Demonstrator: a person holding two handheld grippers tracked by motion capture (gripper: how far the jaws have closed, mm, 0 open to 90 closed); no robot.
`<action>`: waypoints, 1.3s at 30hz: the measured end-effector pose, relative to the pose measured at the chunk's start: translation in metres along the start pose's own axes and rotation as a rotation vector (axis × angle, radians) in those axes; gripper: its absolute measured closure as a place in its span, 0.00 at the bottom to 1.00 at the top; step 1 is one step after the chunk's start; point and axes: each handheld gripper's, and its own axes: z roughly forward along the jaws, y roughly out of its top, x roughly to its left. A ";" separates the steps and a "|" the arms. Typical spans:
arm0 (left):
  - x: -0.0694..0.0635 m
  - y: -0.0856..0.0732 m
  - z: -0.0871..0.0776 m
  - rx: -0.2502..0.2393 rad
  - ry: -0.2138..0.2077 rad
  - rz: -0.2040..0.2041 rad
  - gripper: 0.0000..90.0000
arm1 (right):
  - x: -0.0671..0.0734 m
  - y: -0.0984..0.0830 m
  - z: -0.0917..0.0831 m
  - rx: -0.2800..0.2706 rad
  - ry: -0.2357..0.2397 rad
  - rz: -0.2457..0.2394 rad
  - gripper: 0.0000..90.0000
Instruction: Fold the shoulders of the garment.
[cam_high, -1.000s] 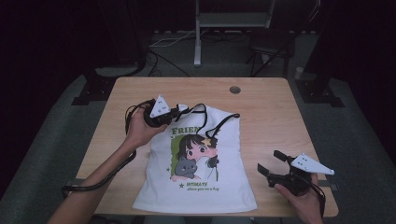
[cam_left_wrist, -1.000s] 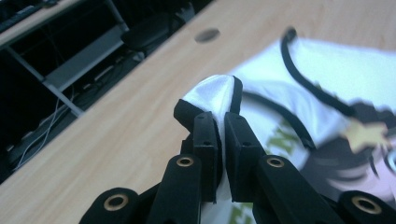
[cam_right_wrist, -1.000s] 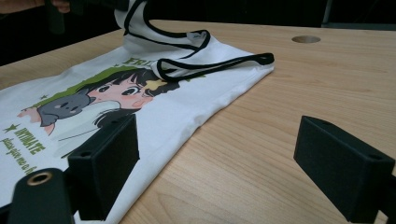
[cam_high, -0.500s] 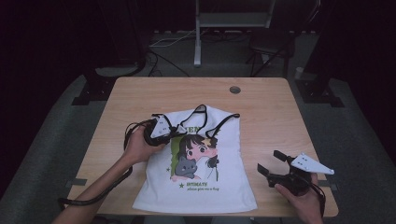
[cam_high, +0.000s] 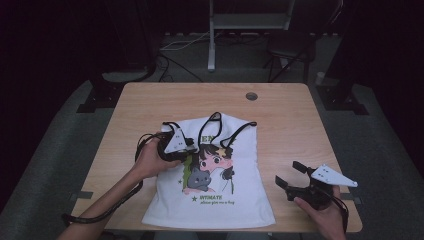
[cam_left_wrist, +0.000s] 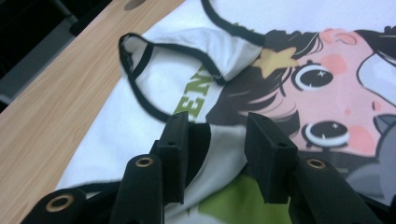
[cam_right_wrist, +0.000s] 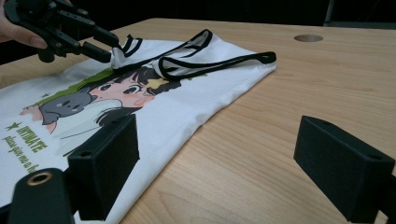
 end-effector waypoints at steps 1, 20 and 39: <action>0.001 0.000 0.003 0.005 -0.001 0.007 0.66 | 0.000 0.000 0.000 0.000 0.001 0.000 0.15; -0.010 -0.018 -0.008 0.055 -0.092 0.010 0.75 | 0.000 0.001 0.001 0.010 0.006 0.002 0.15; -0.025 -0.023 -0.065 -0.150 0.126 -0.239 0.34 | 0.006 0.033 0.029 0.054 0.045 -0.079 0.15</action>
